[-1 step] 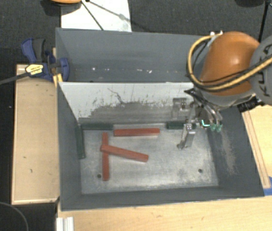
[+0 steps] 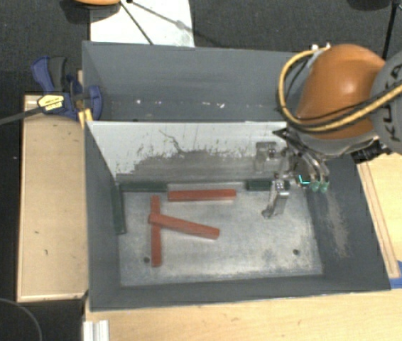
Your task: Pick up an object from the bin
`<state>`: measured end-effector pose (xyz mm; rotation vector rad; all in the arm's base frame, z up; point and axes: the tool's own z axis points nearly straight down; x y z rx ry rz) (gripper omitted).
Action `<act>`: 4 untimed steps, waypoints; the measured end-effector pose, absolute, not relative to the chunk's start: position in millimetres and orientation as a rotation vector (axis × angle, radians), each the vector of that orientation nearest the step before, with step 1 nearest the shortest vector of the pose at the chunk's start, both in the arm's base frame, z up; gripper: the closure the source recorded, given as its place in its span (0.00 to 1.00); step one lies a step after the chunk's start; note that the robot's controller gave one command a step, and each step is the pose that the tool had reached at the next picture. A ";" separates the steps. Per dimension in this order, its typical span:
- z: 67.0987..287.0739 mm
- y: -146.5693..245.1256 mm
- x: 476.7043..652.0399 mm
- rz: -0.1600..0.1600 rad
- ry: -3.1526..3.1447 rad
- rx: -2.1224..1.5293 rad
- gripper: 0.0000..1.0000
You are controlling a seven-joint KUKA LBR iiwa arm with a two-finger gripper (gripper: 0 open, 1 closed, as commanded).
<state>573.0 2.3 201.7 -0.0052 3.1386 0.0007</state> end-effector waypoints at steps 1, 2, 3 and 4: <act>154.1 42.2 566.3 -0.001 3.131 -0.084 0.00; 87.0 97.1 566.4 0.003 3.135 0.004 0.00; 70.3 83.8 542.8 0.000 3.121 -0.364 1.00; 70.3 84.1 542.7 0.001 3.121 -0.363 1.00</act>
Offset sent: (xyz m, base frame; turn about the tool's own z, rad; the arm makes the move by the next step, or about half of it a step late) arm -0.0086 0.1083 -0.1317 0.0177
